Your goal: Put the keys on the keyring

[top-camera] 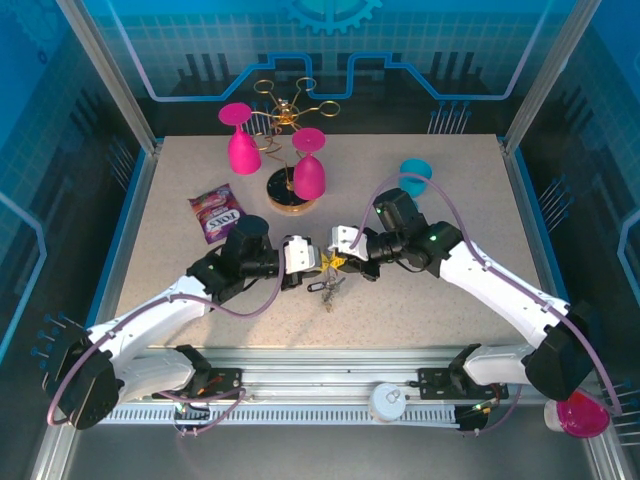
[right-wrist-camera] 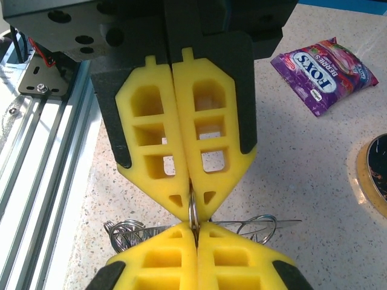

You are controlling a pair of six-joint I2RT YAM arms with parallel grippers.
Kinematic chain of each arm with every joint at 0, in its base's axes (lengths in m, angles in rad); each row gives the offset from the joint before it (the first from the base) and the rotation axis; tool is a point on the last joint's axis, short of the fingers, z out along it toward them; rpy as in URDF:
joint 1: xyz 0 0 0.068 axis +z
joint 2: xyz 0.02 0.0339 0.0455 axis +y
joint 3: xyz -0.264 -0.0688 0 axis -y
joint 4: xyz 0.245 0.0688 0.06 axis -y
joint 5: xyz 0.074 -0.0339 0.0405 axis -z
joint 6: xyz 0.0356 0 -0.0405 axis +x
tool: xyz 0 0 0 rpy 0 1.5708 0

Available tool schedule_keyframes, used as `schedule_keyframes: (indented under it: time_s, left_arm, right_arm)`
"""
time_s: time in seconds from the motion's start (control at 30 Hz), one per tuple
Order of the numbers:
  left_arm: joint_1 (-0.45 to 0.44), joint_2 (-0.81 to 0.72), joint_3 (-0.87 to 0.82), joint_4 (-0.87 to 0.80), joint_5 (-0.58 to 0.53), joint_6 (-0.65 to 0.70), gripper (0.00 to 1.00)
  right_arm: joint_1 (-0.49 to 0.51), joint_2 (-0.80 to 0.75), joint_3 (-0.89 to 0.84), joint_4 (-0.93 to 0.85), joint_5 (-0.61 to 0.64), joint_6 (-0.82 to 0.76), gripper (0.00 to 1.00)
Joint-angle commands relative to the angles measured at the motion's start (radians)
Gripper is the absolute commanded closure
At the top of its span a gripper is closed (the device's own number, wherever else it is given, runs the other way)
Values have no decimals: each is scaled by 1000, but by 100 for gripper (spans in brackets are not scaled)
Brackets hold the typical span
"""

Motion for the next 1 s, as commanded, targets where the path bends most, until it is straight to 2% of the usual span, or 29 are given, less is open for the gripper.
schedule_keyframes:
  time_s: [0.0,0.03,0.1,0.23,0.37,0.47,0.73,0.97]
  left_arm:
    - [-7,-6,29,36,2,28,100]
    - [-7,-15,16,59,1,25,100]
    - [-6,-26,-6,109,3,8,100]
    - [-7,-41,-47,202,14,-30,100]
    - [-7,-41,-51,215,21,-39,100]
    - [-6,-42,-52,209,23,-40,100]
    - [-6,-53,-53,192,24,-25,100]
    - [-6,-59,-52,230,65,-46,100]
  right_arm:
    - [-12,-51,-30,75,-50,55,82]
    - [-37,-72,-66,134,-83,103,73]
    - [-85,-104,-132,229,-154,192,68]
    - [-109,-127,-195,297,-191,266,67]
    - [-111,-127,-205,318,-204,281,67]
    - [-113,-124,-205,337,-214,293,71]
    - [-127,-121,-198,284,-181,282,98]
    - [-141,-82,-205,281,-196,287,100]
